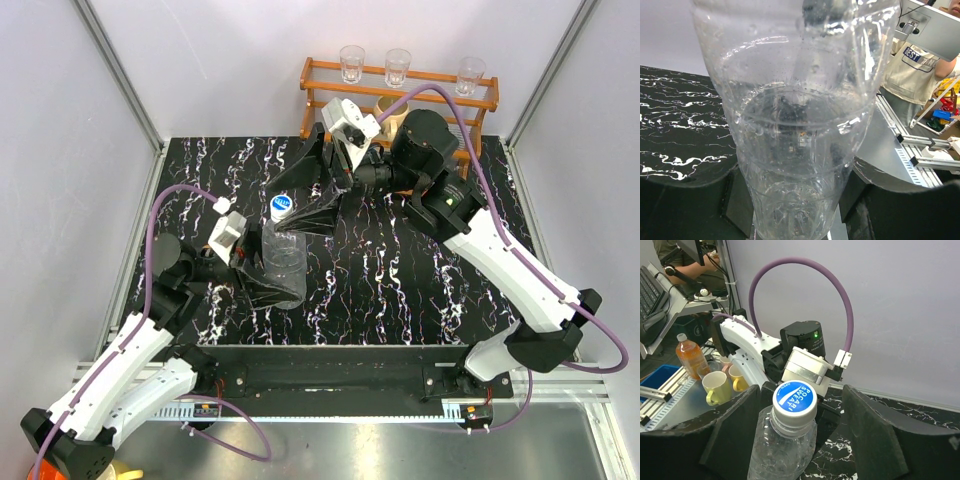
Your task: Screw on the bottle caps
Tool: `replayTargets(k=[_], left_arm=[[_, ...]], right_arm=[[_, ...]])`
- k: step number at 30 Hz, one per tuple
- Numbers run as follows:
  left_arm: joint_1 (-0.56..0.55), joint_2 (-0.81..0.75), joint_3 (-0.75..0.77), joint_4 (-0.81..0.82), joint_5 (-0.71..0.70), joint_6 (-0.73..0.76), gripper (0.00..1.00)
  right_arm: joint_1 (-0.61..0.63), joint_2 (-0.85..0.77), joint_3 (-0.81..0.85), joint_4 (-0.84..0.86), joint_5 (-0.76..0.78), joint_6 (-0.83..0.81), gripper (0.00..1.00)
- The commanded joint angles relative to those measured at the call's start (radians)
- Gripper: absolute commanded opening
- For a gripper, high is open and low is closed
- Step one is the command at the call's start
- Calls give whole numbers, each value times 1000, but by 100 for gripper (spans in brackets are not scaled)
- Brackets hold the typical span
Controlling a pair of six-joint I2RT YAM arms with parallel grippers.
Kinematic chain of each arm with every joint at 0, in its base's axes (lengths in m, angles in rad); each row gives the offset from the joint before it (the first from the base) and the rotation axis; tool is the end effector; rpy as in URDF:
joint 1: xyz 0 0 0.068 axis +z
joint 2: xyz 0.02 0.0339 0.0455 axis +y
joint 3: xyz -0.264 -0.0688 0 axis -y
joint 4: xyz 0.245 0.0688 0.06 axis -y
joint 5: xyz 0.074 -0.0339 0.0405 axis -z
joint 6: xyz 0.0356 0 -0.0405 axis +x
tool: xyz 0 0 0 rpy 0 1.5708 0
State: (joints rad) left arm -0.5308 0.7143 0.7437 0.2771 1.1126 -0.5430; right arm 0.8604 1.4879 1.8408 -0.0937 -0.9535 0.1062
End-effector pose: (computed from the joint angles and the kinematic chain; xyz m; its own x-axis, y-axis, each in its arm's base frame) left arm 0.1125 -0.1031 0.3807 -0.2739 -0.1042 -0.9561 0.9575 -0.1229 -0.2609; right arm 0.1728 0.2454 0.5418 0.0652 0.1699 -0.9833 -0.9652 -0.2394 -0.1054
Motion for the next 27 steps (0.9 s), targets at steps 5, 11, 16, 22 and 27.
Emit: replayTargets(k=[5,11,16,22,27], left_arm=[[6,-19,0,37,-7,17,52],[8,-24,-1,34,-8,18,52],[6,-30,-3,28,-7,21,52],[8,-36,-3,8,-4,51,51],[6,-38,-7,-15,-7,77,51]], right_arm=[[12,0,29,71,-1,41,68],[11,9,29,78,-8,59,60],[9,14,32,81,-4,78,53],[9,35,61,83,-5,139,48],[6,48,87,69,-1,203,46]])
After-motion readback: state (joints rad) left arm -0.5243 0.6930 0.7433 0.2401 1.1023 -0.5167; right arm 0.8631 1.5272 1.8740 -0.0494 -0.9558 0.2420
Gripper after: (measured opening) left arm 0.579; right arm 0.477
